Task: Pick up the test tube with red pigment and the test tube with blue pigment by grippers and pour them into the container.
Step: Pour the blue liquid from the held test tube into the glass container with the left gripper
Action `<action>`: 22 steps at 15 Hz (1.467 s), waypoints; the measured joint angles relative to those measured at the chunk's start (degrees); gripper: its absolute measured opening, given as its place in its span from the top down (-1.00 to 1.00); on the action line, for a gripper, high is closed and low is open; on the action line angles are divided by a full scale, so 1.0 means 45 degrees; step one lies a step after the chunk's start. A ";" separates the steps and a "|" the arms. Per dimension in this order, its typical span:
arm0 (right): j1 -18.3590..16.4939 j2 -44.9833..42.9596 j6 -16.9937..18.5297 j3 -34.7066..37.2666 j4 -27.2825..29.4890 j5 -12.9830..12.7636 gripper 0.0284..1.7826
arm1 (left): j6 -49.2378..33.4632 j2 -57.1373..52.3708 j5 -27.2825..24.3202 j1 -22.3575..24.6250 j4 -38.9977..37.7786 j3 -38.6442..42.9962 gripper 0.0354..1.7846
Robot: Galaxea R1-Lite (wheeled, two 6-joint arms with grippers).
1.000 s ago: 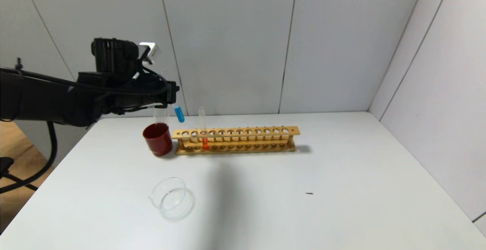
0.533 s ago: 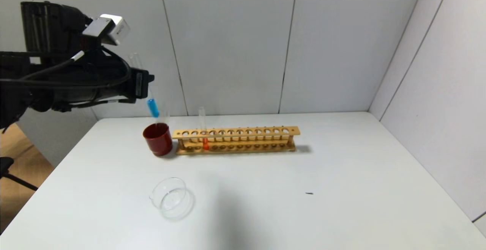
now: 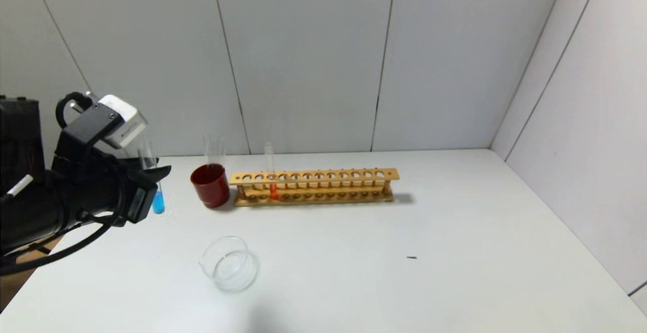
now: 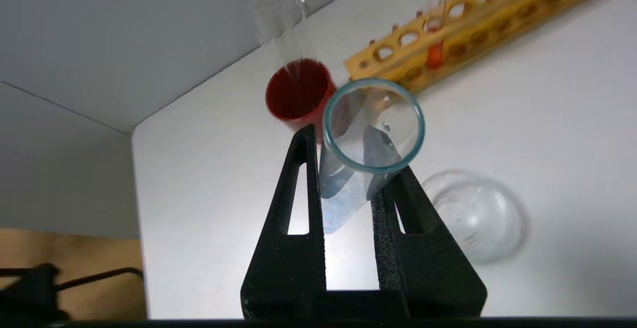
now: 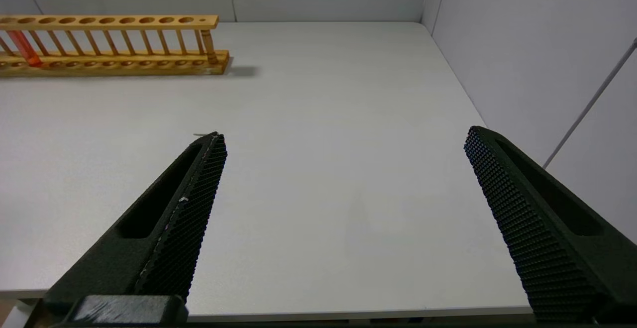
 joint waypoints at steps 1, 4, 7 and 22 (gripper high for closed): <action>0.0000 0.0000 0.0000 0.0000 0.0005 -0.0005 -0.96 | 0.0802 -0.0122 -0.0092 0.0200 -0.0433 0.0553 0.68; -0.0005 0.0000 0.0000 0.0000 0.0005 -0.0005 -0.96 | 0.2108 0.0081 -0.1395 0.0501 -0.2866 0.1942 0.68; -0.0005 0.0000 0.0000 0.0000 0.0005 0.0000 -0.96 | 0.3459 0.1200 -0.2202 0.0702 -0.5648 0.3294 0.68; -0.0005 0.0000 0.0000 0.0000 0.0005 -0.0005 -0.96 | 0.9051 0.5705 -0.4080 0.1512 -1.5257 0.7797 0.68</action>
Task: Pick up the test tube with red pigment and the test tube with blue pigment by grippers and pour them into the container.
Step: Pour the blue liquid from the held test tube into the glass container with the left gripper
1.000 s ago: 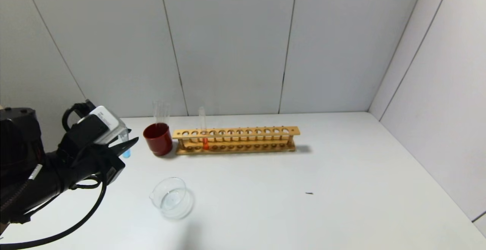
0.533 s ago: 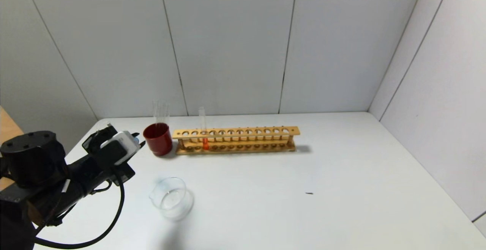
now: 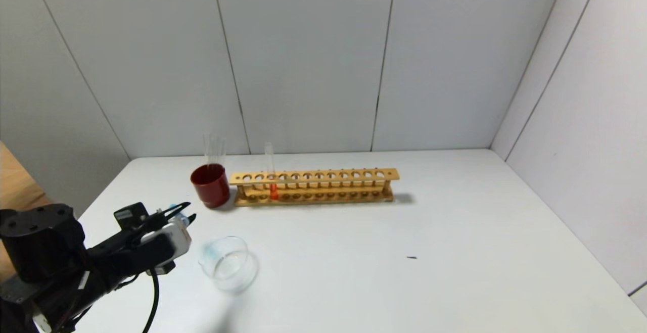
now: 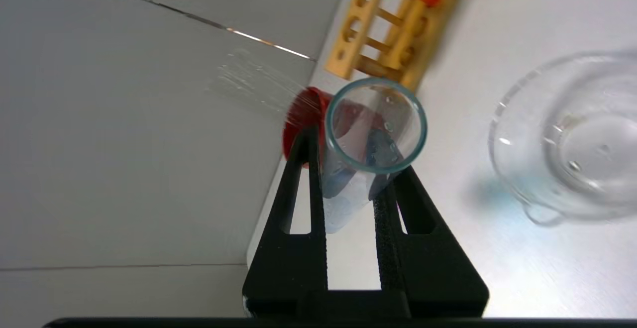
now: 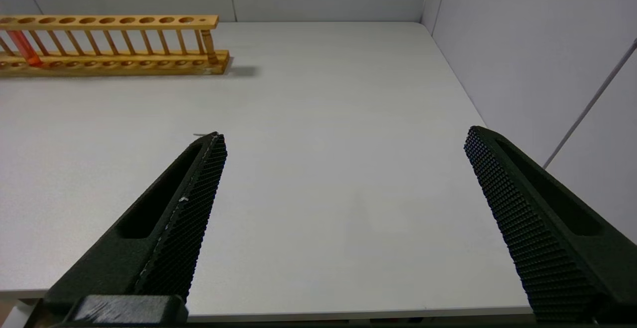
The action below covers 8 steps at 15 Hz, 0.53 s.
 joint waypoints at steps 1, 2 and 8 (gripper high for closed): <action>0.0000 0.0000 0.0000 0.0000 0.0000 0.0005 -0.96 | 0.0301 -0.0008 -0.0041 0.0135 0.0005 0.0168 0.68; 0.0000 0.0000 0.0003 0.0000 0.0000 0.0005 -0.96 | 0.0699 -0.0014 -0.0103 0.0363 0.0000 0.0247 0.68; 0.0000 0.0000 0.0000 0.0000 0.0000 0.0005 -0.96 | 0.3142 0.0073 -0.0886 0.1420 0.0379 0.0073 0.68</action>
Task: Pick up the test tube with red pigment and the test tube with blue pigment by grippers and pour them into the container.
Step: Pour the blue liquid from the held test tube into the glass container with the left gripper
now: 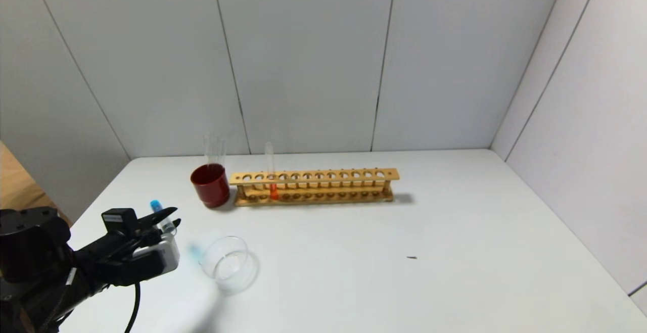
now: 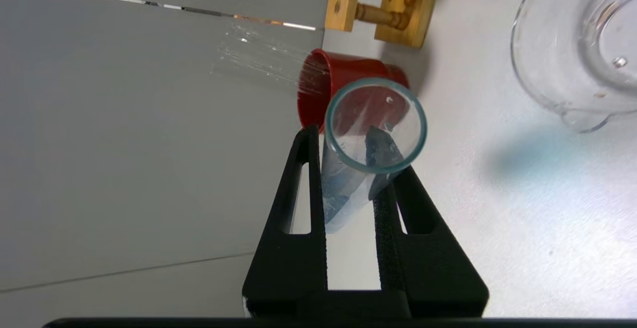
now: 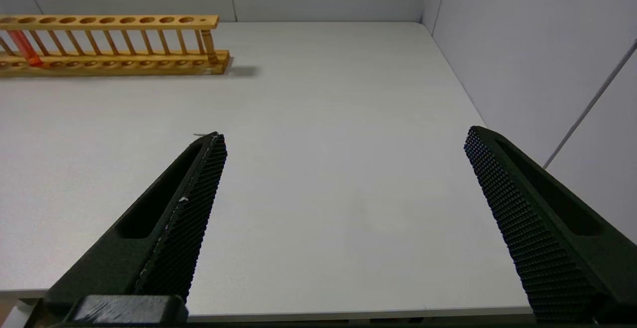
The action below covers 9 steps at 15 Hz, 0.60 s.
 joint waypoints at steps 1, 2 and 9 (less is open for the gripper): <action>0.0000 0.0000 0.0000 0.0000 -0.0005 0.0000 -0.96 | 0.0306 0.0060 0.0079 0.0041 0.0011 -0.0065 0.68; 0.0000 0.0000 0.0000 0.0000 -0.0005 -0.0005 -0.96 | 0.0645 0.0138 0.0108 0.0019 0.0041 -0.0114 0.68; 0.0000 0.0000 -0.0005 0.0000 0.0000 0.0000 -0.96 | 0.2530 0.1103 0.0065 -0.0219 -0.0024 -0.1119 0.68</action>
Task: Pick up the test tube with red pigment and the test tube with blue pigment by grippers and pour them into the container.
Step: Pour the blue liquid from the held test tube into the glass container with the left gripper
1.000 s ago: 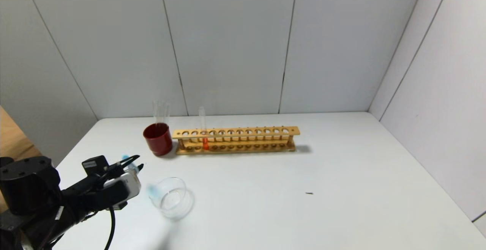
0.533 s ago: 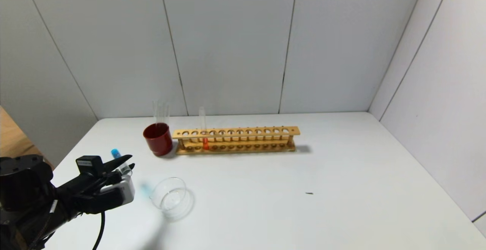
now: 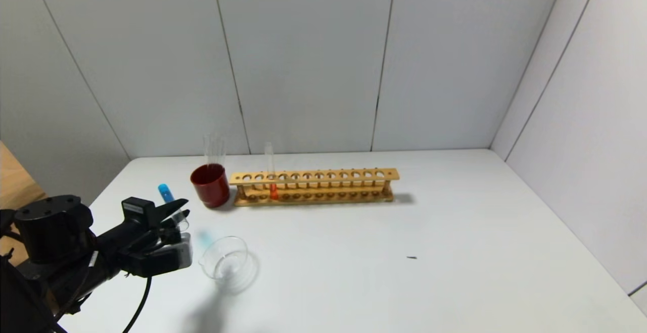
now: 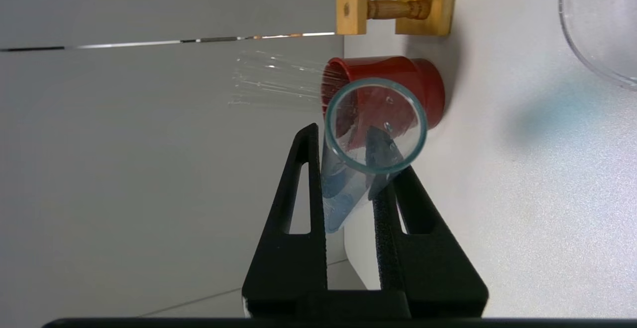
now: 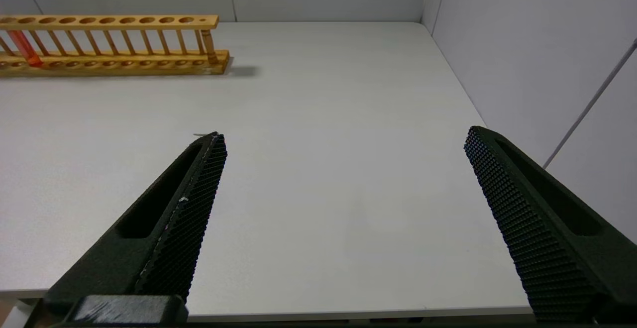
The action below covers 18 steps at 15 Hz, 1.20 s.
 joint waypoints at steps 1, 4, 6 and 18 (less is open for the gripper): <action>0.0000 0.0000 0.0000 0.0000 -0.0005 0.0000 -0.96 | 0.0179 0.0133 0.0000 -0.0024 0.0011 -0.0005 0.68; 0.0005 0.0000 0.0005 0.0000 0.0000 -0.0005 -0.96 | 0.0742 0.0420 0.0000 -0.0098 0.0005 -0.0168 0.68; 0.0005 0.0000 0.0005 0.0000 0.0000 0.0000 -0.96 | 0.0845 0.0685 0.0070 -0.0127 0.0000 -0.0374 0.68; 0.0005 0.0000 0.0000 0.0000 0.0000 0.0000 -0.96 | 0.2769 0.2308 -0.0016 -0.0200 -0.0068 -0.1948 0.68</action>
